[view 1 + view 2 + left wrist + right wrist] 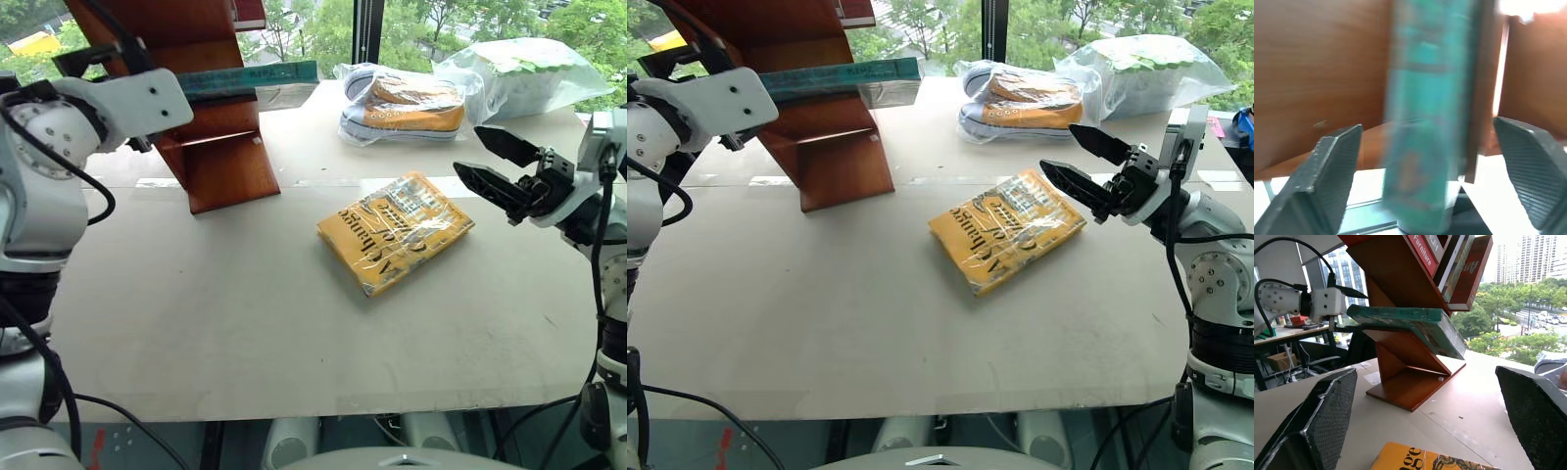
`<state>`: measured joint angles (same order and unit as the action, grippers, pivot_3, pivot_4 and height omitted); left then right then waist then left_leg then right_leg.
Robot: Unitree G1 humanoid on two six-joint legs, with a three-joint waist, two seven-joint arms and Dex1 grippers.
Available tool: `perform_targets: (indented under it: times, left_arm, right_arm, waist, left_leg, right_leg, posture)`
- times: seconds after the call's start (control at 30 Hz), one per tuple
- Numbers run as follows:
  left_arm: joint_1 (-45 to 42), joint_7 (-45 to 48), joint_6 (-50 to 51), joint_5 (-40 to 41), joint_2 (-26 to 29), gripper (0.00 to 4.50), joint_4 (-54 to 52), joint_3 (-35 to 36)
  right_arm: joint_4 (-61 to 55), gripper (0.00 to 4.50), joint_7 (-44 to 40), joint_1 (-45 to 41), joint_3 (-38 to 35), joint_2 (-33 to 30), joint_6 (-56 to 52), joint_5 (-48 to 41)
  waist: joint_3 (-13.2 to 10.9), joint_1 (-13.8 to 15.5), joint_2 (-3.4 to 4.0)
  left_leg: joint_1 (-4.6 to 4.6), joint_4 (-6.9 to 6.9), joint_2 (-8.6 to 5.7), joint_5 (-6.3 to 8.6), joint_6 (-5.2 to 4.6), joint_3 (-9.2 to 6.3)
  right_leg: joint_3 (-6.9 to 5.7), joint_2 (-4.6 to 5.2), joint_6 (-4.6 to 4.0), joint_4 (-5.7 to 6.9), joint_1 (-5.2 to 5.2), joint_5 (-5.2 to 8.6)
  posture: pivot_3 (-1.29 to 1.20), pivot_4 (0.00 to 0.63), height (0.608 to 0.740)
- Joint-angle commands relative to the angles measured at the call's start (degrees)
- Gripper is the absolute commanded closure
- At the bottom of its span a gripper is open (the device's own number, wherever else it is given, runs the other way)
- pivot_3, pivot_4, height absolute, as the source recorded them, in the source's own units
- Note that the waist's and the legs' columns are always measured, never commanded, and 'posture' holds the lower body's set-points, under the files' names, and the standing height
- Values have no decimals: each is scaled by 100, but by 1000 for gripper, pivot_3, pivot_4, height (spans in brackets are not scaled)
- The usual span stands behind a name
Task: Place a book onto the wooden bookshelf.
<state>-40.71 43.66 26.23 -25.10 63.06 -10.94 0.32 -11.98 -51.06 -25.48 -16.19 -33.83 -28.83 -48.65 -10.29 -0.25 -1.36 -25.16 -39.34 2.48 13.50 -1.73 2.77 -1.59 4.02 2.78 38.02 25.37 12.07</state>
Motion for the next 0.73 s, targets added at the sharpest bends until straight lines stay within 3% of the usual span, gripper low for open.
perform_targets:
  times: [0.03,0.17,0.27,0.37,0.5,0.73]
  left_arm:
    - [333,-251,98,50,-231,45,-1036,482]
    - [1416,-1019,-191,-27,-1120,45,-2126,699]
    - [2881,-1523,100,853,-2947,45,-2924,685]
    - [4307,-1490,-27,1827,-4082,45,-2684,1142]
    - [5034,-1012,-170,2990,-4420,45,-2060,1696]
    - [5409,-142,-687,3713,-3932,45,-1099,1685]
  right_arm:
    - [-120,0,-202,377,-386,-149,296,35]
    - [-149,0,-374,1118,-576,-296,494,228]
    - [89,0,-666,1932,-430,-385,1054,900]
    - [942,0,-861,2405,-274,-233,2218,1753]
    - [1661,0,-849,2720,-219,29,3149,2232]
    - [2194,0,-801,2738,-140,178,3516,2385]
  waist:
    - [0,18,0]
    - [2,38,4]
    - [15,58,15]
    - [18,20,6]
    - [21,8,11]
    - [31,8,26]
  left_leg:
    - [0,0,-1,0,0,1]
    - [-1,-4,-2,0,0,0]
    - [24,-3,-1,0,-1,6]
    - [44,-8,2,1,-1,5]
    - [61,-10,13,0,-1,-5]
    - [93,-12,13,1,1,-7]
  right_leg:
    - [1,1,0,0,0,0]
    - [3,2,0,1,-1,-1]
    - [11,2,-1,0,-22,-1]
    - [13,0,0,-2,-39,-1]
    - [-1,-7,-16,9,-46,21]
    - [1,-5,-28,8,-71,14]
  posture:
    - [0,150,693]
    - [0,150,693]
    - [0,150,693]
    - [0,150,693]
    - [0,150,693]
    - [0,150,693]
